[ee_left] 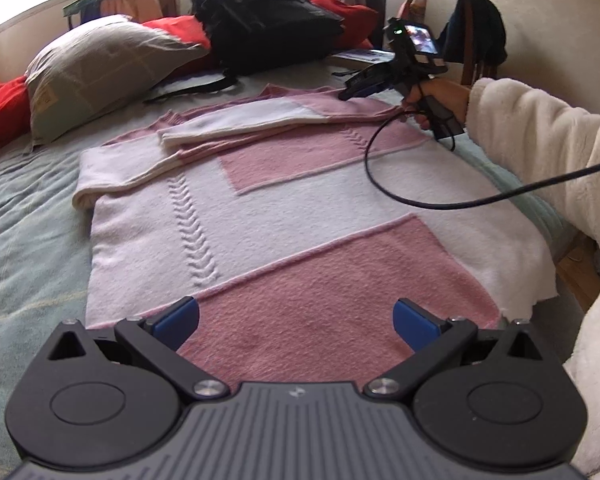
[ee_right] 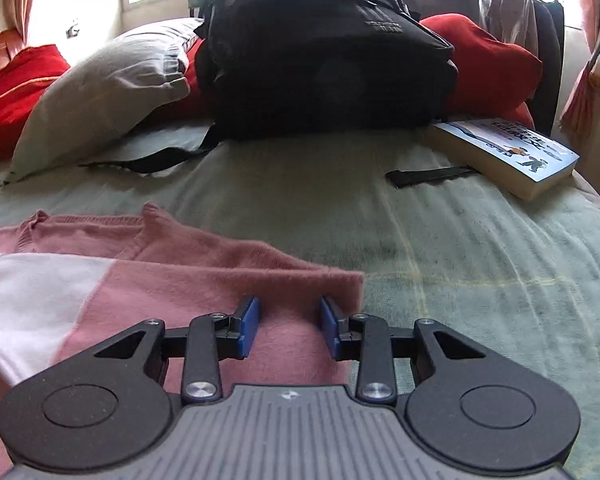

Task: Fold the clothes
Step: 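Release the white cuff and withdraw the right gripper from the sweater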

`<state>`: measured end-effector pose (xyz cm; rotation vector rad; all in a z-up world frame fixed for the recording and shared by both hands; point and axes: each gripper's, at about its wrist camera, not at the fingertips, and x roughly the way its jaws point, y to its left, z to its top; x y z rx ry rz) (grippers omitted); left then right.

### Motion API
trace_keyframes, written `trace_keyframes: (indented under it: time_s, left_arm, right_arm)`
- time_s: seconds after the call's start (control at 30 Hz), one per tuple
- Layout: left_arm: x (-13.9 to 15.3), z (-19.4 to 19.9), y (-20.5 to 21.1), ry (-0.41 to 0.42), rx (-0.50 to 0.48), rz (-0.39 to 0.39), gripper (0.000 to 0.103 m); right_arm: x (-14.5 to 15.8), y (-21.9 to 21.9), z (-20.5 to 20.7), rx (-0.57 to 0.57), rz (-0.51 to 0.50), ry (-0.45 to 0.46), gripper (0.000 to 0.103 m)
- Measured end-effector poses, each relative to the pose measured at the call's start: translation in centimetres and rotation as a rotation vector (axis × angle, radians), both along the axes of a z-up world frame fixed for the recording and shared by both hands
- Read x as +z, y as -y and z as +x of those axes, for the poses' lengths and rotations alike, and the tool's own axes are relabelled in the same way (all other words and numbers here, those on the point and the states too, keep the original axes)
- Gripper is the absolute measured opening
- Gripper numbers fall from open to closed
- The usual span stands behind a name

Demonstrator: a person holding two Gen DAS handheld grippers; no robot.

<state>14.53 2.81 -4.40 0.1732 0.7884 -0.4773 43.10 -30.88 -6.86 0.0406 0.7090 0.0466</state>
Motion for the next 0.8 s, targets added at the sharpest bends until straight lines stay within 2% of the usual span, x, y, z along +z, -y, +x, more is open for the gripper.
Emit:
trace_keyframes:
  time_s: [0.1,0.27,0.37,0.43,0.53,0.6,0.67,0.8]
  left_arm:
    - [0.0,-0.1,-0.2,0.002,0.009,0.003,0.102]
    - [0.3,-0.4,-0.4,0.013,0.011,-0.007,0.102]
    - [0.4,-0.8,-0.3,0.015,0.006,-0.001,0.102]
    - [0.5,-1.0,-0.2,0.012,0.005,0.003,0.102]
    - [0.7,-1.5,-0.2,0.015,0.015,0.010,0.102]
    - [0.7,-1.7,-0.4,0.014,0.022,0.007,0.102]
    - [0.7,-1.8,-0.5,0.014,0.032,0.007,0.102]
    - [0.5,-1.7,-0.8,0.009,0.047,0.003,0.102]
  right_arm:
    - [1.1,0.0,-0.9,-0.005,0.005,-0.004,0.039]
    - [3.1,-0.3,-6.3,0.049,0.018,0.044,0.040]
    - [2.3,0.0,-8.7,0.065,0.031,0.008,0.040]
    - [1.5,0.2,-9.7,0.063,0.002,-0.022,0.040]
    - [2.5,-0.1,-10.5,0.059,-0.010,0.003,0.041]
    - [3.9,-1.2,-10.7,0.091,-0.013,0.042,0.051]
    - [5.0,-2.6,-10.6,0.130,-0.023,0.075,0.056]
    - [4.8,-6.1,-8.5,0.188,-0.060,0.077,0.059]
